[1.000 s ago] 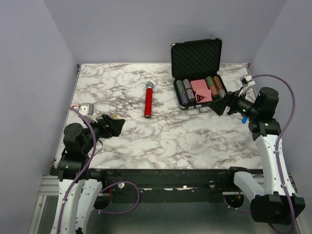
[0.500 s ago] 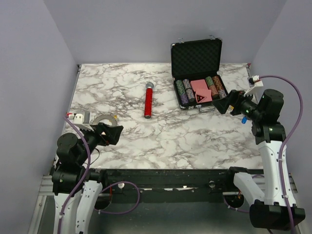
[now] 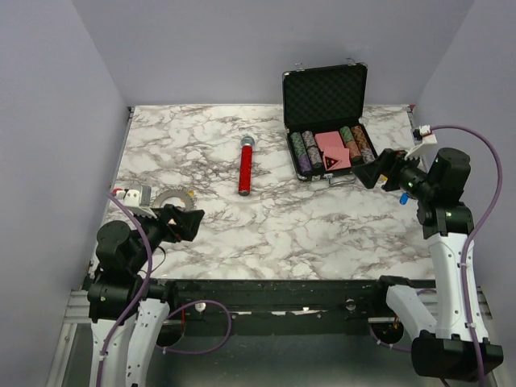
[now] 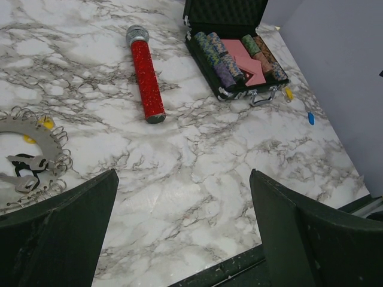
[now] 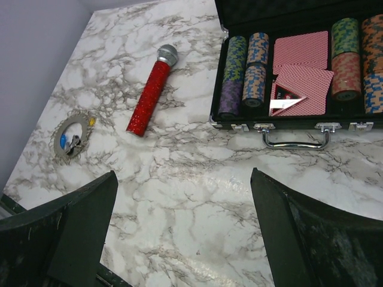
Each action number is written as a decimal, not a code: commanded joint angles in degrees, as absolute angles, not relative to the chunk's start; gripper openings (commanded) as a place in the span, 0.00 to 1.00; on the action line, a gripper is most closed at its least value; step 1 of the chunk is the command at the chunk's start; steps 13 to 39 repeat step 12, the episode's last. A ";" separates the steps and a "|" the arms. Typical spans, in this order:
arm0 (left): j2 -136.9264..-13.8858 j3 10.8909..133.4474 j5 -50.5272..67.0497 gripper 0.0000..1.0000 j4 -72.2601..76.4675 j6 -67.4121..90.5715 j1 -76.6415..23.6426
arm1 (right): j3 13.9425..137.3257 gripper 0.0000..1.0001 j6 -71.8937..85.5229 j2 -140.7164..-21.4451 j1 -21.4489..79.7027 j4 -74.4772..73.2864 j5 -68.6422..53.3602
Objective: Put the keys on the keyring
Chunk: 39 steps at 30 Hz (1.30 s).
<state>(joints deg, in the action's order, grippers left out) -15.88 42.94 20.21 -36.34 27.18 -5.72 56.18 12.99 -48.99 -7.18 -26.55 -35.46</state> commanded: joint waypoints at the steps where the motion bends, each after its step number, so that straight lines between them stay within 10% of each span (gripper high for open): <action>1: -15.20 41.75 20.74 0.99 -36.12 27.42 -5.71 | 57.31 1.00 12.22 -49.39 -7.91 -27.51 -37.26; 39: -17.66 41.49 20.22 0.99 -34.10 26.98 -5.71 | 57.13 1.00 8.09 -49.75 -9.14 -27.60 -41.04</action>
